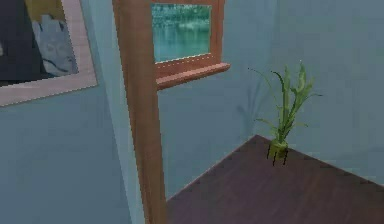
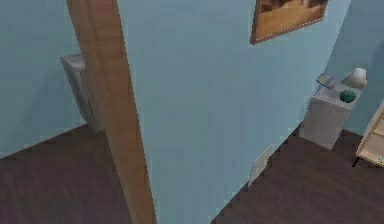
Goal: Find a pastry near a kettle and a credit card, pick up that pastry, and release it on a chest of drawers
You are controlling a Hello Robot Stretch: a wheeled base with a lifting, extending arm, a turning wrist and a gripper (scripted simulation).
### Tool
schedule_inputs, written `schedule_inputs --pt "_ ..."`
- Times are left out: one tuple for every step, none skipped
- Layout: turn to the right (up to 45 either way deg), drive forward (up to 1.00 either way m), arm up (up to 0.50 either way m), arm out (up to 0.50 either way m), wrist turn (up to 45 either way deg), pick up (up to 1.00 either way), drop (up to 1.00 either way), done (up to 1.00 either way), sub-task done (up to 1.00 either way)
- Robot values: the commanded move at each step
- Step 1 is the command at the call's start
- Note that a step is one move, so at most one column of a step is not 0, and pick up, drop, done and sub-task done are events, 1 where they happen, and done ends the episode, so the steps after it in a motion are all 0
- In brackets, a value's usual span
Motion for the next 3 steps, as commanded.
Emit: schedule_inputs --pt "0.0 0.1 0.0 0.0 0.0 0.0 0.0 0.0 0.0" --pt "42.0 0.0 0.0 0.0 0.0 0.0 0.0 0.0 0.0" --pt "0.0 0.6 0.0 0.0 0.0 0.0 0.0 0.0 0.0"
